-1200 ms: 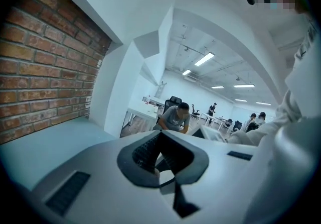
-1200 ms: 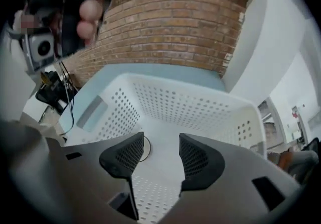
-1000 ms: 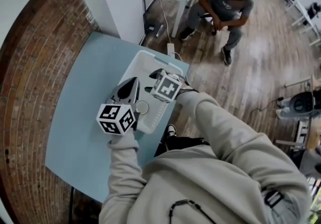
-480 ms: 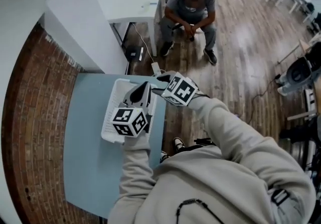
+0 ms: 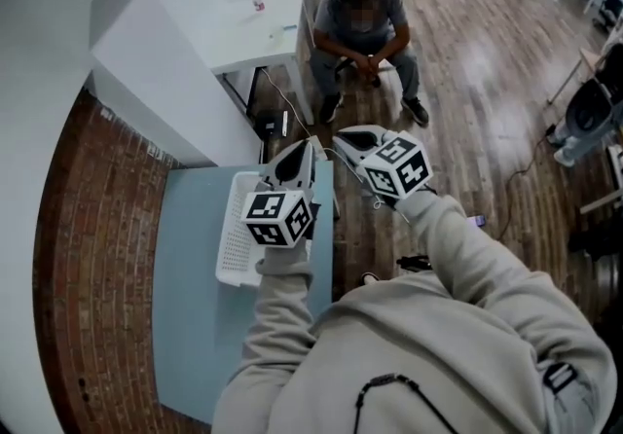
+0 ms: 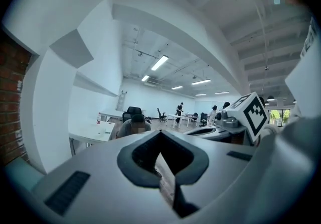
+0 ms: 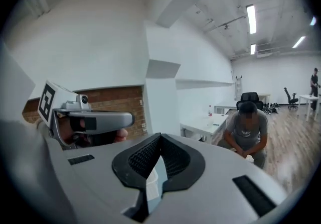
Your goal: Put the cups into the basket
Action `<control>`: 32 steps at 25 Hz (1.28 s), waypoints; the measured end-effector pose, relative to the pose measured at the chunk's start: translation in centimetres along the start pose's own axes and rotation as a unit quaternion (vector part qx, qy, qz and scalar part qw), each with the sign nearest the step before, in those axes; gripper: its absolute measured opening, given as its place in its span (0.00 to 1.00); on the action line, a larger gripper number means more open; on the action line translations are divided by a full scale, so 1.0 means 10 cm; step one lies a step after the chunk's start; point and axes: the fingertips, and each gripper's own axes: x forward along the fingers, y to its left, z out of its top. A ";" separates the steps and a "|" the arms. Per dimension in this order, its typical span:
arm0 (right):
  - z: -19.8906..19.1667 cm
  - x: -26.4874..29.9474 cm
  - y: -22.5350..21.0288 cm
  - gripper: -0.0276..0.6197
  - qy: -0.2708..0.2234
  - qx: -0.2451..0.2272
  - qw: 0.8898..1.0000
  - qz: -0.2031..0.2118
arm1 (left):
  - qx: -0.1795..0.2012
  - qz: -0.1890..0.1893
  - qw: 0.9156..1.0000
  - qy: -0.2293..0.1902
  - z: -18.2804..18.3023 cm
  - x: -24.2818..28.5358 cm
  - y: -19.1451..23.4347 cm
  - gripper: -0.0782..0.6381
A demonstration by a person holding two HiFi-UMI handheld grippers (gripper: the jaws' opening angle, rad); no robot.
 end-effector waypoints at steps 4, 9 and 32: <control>0.09 -0.06 0.01 0.06 -0.026 0.007 1.000 0.005 | 0.003 0.010 1.000 -0.009 0.04 0.01 0.01 0.10; 0.19 -0.14 -0.03 0.06 -0.067 0.021 0.997 -0.018 | 0.011 -0.017 1.000 -0.015 0.06 0.01 -0.09 0.10; 0.38 0.61 1.63 0.06 -0.068 -0.035 0.981 0.177 | 0.007 0.145 0.988 -0.043 0.01 -1.50 0.80 0.10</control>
